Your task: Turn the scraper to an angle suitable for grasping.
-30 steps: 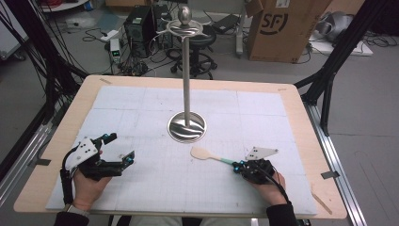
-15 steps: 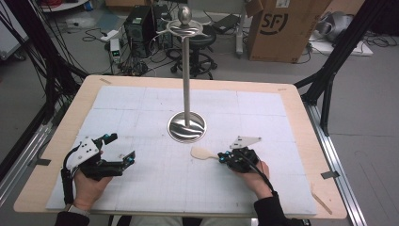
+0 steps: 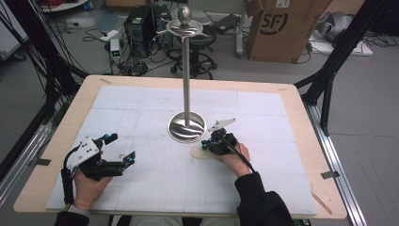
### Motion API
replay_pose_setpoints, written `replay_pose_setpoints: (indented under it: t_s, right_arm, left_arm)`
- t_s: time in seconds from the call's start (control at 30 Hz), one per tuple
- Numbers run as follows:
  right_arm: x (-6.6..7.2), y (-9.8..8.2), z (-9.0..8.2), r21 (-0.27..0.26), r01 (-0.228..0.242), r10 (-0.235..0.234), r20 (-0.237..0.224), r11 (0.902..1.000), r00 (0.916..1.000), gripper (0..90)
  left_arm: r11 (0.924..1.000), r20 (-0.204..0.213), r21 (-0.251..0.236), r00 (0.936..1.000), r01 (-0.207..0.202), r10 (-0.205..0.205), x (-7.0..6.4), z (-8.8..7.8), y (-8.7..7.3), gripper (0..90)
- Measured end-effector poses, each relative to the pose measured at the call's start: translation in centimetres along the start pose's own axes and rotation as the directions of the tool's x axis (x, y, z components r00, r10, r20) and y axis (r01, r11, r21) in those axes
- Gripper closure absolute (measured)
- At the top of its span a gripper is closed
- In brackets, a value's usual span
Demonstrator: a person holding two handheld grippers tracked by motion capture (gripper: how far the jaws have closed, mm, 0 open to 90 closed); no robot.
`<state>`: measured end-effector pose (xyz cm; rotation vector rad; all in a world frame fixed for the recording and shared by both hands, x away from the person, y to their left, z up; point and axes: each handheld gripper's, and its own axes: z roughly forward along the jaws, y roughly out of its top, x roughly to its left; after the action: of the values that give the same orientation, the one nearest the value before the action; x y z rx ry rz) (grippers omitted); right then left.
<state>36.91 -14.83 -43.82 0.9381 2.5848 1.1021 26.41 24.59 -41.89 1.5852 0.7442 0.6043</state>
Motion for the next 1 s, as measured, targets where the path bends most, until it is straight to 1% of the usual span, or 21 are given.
replay_pose_setpoints:
  t_s: [0.03, 0.1, 0.17, 0.2, 0.27, 0.37, 0.4, 0.43, 0.5, 0.57, 0.63, 0.67, 0.7, 0.73, 0.8, 0.83, 0.87, 0.9, 0.93, 0.97, 1.0]
  right_arm:
    - [-0.1, 0.3, 0.3, 0.004, 0.005, -0.005, 0.0, 1.0, 1.0, 90.0]
    - [-0.2, 0.7, 0.8, 0.031, 0.022, -0.022, -0.001, 0.9993, 0.9998, 90.0]
    - [-0.3, 0.9, 1.0, 0.034, 0.023, -0.022, -0.021, 0.9992, 0.9995, 90.0]
    - [-0.3, 0.9, 1.0, 0.034, 0.023, -0.022, -0.021, 0.9992, 0.9995, 90.0]
    - [-0.1, 0.7, 0.9, 0.036, 0.028, -0.026, -0.056, 0.999, 0.9981, 90.0]
    - [0.4, 0.5, 0.7, 0.044, 0.054, -0.05, -0.095, 0.9975, 0.9943, 90.0]
    - [0.4, 0.5, 0.7, 0.044, 0.054, -0.05, -0.095, 0.9975, 0.9943, 90.0]
    - [0.8, 0.4, 0.4, 0.053, 0.067, -0.061, -0.109, 0.9963, 0.9922, 90.0]
    - [1.2, 0.1, 0.2, 0.059, 0.061, -0.052, -0.131, 0.9964, 0.99, 90.0]
    - [1.7, -0.3, -0.2, 0.058, 0.088, -0.079, -0.156, 0.9944, 0.9847, 90.0]
    - [1.9, -0.8, -0.5, 0.051, 0.078, -0.067, -0.187, 0.9957, 0.9802, 90.0]
    - [1.8, -1.1, -0.5, 0.043, 0.081, -0.071, -0.199, 0.9958, 0.9775, 90.0]
    - [1.9, -1.3, -0.7, 0.042, 0.076, -0.066, -0.204, 0.9963, 0.9768, 90.0]
    - [2.1, -1.5, -0.9, 0.052, 0.074, -0.061, -0.22, 0.9959, 0.9737, 90.0]
    - [2.4, -1.8, -1.3, 0.05, 0.099, -0.085, -0.226, 0.9939, 0.9704, 90.0]
    - [2.4, -1.8, -1.3, 0.05, 0.099, -0.085, -0.226, 0.9939, 0.9704, 90.0]
    - [2.7, -1.9, -1.6, 0.054, 0.133, -0.118, -0.218, 0.9897, 0.9688, 90.0]
    - [2.7, -1.9, -1.8, 0.059, 0.143, -0.129, -0.199, 0.9879, 0.9715, 90.0]
    - [2.5, -2.0, -1.9, 0.064, 0.144, -0.13, -0.185, 0.9875, 0.9741, 90.0]
    - [2.5, -2.0, -1.9, 0.064, 0.144, -0.13, -0.185, 0.9875, 0.9741, 90.0]
    - [2.0, -2.3, -2.1, 0.06, 0.111, -0.098, -0.188, 0.992, 0.9772, 90.0]
  left_arm:
    - [1.0, 0.0, -0.001, 1.0, 0.001, -0.001, 0.0, 0.0, 0.0, 6.1]
    - [1.0, 0.002, 0.0, 1.0, 0.002, -0.002, 0.0, 0.0, 0.0, 6.1]
    - [1.0, 0.001, 0.001, 1.0, 0.002, -0.002, 0.0, 0.0, 0.0, 6.1]
    - [1.0, 0.0, 0.001, 1.0, 0.004, -0.004, 0.0, 0.0, 0.0, 6.1]
    - [1.0, 0.0, 0.004, 1.0, 0.003, -0.003, 0.0, 0.0, 0.0, 6.1]
    - [1.0, 0.001, 0.007, 1.0, 0.001, -0.001, 0.0, 0.0, 0.0, 6.1]
    - [0.9999, 0.0, 0.01, 1.0, -0.001, 0.001, 0.0, 0.0, 0.0, 6.1]
    - [1.0, 0.0, 0.009, 1.0, 0.0, 0.0, 0.0, 0.0, 0.0, 6.1]
    - [1.0, 0.0, 0.009, 1.0, -0.001, 0.001, 0.0, 0.0, 0.0, 6.1]
    - [0.9999, -0.001, 0.011, 1.0, 0.002, -0.002, 0.0, 0.0, -0.1, 6.1]
    - [0.9999, -0.002, 0.013, 1.0, 0.005, -0.005, 0.0, 0.0, -0.1, 6.1]
    - [0.9999, -0.002, 0.014, 1.0, 0.004, -0.004, 0.0, 0.0, -0.1, 6.1]
    - [0.9999, -0.003, 0.015, 1.0, 0.005, -0.005, 0.0, 0.0, -0.1, 6.1]
    - [0.9999, -0.003, 0.015, 1.0, 0.005, -0.005, 0.0, 0.0, -0.1, 6.1]
    - [0.9999, -0.002, 0.014, 1.0, 0.004, -0.004, 0.0, 0.0, -0.1, 6.1]
    - [0.9999, -0.002, 0.013, 1.0, 0.004, -0.004, 0.0, 0.0, -0.1, 6.1]
    - [0.9999, -0.004, 0.015, 1.0, 0.005, -0.005, 0.0, 0.0, -0.1, 6.1]
    - [0.9999, -0.003, 0.017, 1.0, 0.004, -0.004, 0.1, 0.0, -0.1, 6.1]
    - [0.9998, -0.004, 0.018, 1.0, 0.005, -0.005, 0.1, 0.0, -0.1, 6.1]
    - [0.9998, -0.003, 0.017, 1.0, 0.004, -0.004, 0.1, 0.0, -0.1, 6.1]
    - [0.9998, -0.003, 0.017, 1.0, 0.005, -0.005, 0.0, 0.0, -0.1, 6.1]
